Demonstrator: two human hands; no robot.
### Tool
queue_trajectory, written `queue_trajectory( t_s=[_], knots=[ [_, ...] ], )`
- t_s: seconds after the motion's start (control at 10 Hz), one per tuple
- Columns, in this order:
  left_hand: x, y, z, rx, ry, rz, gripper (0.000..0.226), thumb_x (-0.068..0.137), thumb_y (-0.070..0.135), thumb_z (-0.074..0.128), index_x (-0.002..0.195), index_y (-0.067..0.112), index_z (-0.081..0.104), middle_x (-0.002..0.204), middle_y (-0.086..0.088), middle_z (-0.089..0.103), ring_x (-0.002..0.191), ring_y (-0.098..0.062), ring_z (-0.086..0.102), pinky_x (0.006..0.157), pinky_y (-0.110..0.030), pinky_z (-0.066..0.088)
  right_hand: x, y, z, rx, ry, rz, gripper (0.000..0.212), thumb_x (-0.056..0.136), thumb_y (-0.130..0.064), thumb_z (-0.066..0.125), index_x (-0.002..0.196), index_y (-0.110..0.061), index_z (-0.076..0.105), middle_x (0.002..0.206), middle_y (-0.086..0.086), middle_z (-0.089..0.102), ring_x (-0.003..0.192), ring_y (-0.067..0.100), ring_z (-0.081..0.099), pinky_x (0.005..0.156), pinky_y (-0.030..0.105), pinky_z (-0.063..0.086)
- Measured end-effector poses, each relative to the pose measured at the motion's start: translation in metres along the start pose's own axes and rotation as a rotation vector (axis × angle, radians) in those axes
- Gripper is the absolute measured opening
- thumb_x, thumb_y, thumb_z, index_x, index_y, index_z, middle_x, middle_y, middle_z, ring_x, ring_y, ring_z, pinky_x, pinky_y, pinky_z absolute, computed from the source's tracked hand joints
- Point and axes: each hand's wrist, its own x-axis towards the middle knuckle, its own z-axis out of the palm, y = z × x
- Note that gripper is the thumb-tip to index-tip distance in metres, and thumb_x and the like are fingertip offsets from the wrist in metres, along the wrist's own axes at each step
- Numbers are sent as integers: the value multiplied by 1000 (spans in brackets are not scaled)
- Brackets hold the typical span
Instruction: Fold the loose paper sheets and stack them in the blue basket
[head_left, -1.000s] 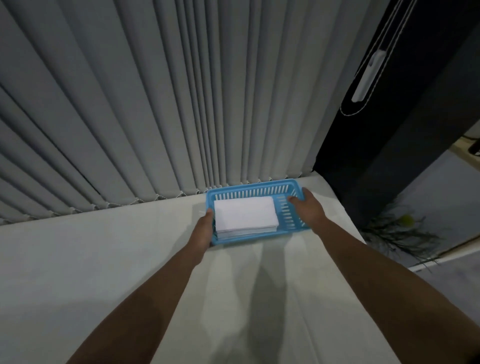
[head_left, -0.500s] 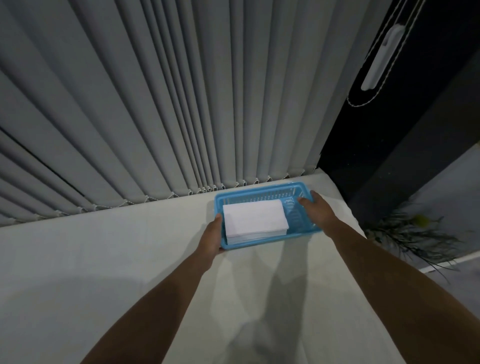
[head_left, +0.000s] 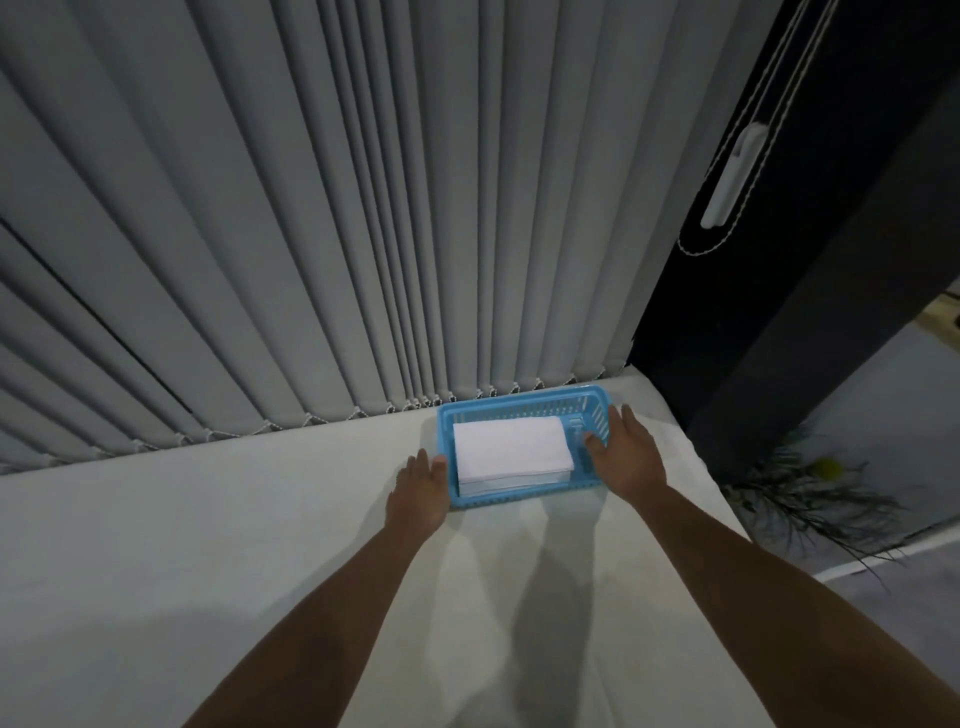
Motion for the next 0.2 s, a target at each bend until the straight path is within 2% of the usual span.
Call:
queue_trajectory(
  t_s=[0.1, 0.2],
  knots=[
    [-9, -4, -20, 242, 148, 64, 54, 101, 37, 18, 151, 14, 14, 161, -8, 11, 149, -27, 8, 120, -49, 13, -19, -21, -3, -213, 16, -119, 64, 99, -45, 28, 153, -12, 14, 162, 10, 10, 146, 28, 16, 120, 43, 13],
    [-16, -16, -34, 320, 185, 119, 56, 102, 39, 13, 152, 16, 9, 162, -5, 5, 150, -22, 1, 122, -46, 6, -34, -45, 3, -266, -49, -206, 63, 100, -42, 26, 154, -14, 9, 163, 7, 3, 149, 25, 6, 121, 43, 5]
  ],
)
